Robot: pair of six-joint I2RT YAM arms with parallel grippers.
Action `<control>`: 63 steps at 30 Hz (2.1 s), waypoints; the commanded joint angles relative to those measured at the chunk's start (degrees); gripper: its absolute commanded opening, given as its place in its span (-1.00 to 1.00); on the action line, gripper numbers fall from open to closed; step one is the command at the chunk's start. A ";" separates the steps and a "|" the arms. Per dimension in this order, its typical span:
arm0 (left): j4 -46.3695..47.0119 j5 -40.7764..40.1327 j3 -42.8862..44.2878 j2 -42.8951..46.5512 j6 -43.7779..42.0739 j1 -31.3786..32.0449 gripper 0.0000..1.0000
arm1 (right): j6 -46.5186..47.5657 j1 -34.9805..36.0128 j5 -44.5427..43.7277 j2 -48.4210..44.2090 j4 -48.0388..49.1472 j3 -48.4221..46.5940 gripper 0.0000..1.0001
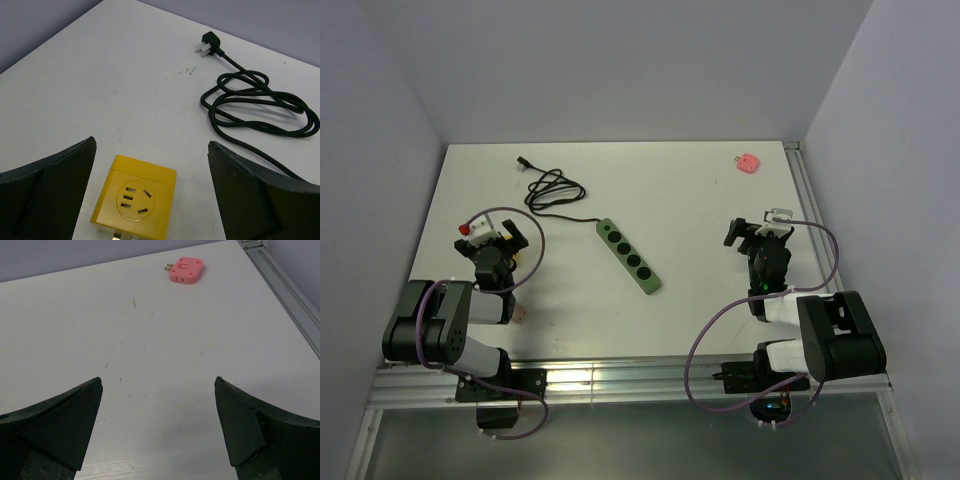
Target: Insert the plug
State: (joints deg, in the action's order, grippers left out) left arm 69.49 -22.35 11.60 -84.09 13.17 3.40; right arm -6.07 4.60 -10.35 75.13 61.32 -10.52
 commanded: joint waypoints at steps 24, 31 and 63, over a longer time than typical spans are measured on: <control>4.68 -4.63 -0.08 1.83 -2.62 2.49 0.99 | 0.53 0.23 -4.84 -4.11 -0.40 -2.30 1.00; 2.62 -12.43 -0.53 6.80 -5.09 6.34 0.99 | 1.41 0.50 -4.60 -9.21 -7.08 -2.84 1.00; -65.01 -10.36 29.62 23.01 35.26 4.87 0.99 | -23.20 3.66 -10.56 -24.43 -39.77 -13.37 1.00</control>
State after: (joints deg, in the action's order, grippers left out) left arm 5.26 -40.86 39.20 -62.41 49.45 9.98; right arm -28.01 8.73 -20.78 49.30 24.27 -21.19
